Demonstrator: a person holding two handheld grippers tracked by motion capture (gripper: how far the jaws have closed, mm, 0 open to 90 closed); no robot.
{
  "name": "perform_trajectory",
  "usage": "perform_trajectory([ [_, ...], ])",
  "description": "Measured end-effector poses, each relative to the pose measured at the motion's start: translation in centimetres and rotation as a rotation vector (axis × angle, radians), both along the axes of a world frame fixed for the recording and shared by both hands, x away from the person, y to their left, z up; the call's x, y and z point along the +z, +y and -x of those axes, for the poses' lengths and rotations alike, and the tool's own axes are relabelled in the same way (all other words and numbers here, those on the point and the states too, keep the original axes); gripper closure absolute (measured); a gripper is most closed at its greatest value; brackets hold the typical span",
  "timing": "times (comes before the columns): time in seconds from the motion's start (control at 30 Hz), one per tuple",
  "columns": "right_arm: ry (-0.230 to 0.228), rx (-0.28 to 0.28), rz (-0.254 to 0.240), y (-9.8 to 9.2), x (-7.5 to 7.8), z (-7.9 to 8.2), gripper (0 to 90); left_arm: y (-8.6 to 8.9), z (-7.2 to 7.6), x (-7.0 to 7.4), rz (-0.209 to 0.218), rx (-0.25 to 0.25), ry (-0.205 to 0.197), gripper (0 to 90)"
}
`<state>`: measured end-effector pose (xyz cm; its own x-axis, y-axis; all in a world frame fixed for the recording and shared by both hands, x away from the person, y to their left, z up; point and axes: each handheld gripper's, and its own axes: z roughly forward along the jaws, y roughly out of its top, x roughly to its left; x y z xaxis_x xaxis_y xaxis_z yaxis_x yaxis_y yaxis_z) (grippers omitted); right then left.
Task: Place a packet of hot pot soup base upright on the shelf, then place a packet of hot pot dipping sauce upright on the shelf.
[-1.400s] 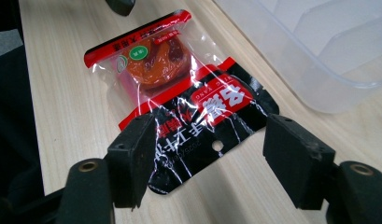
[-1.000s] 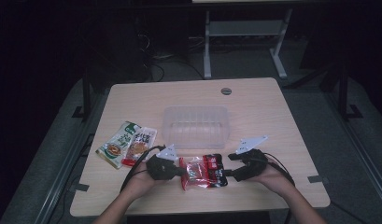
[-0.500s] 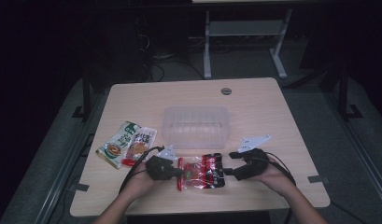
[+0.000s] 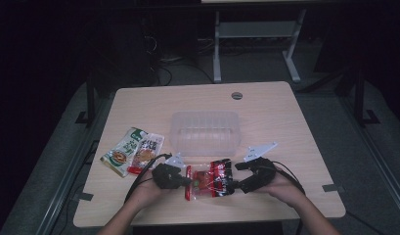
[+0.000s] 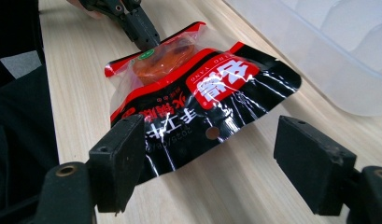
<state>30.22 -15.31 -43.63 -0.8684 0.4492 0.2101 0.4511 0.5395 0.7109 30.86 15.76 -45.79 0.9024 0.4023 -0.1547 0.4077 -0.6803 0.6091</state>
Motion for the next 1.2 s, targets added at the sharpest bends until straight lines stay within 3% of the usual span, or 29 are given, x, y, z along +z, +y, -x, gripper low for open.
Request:
perform_trajectory([
  [0.27,0.034,0.018,0.01,0.7,-0.8,-0.2,24.3,-0.1,0.1,0.1,-0.014,0.001,-0.006,89.8],
  [0.6,0.09,-0.012,0.0,0.4,-1.3,-0.8,23.3,-0.1,0.1,0.1,-0.011,0.009,-0.002,89.8],
  [0.9,0.162,0.027,-0.062,1.5,-1.9,-0.7,25.8,-0.1,0.2,0.1,-0.018,0.012,-0.005,89.9],
  [0.97,0.154,0.037,-0.059,1.6,-1.9,-0.7,27.0,-0.1,0.2,0.1,-0.018,0.013,-0.007,89.9],
  [1.2,0.084,0.047,-0.083,2.3,-1.2,-0.4,49.5,-0.2,0.3,0.1,-0.019,0.023,-0.009,89.9],
])
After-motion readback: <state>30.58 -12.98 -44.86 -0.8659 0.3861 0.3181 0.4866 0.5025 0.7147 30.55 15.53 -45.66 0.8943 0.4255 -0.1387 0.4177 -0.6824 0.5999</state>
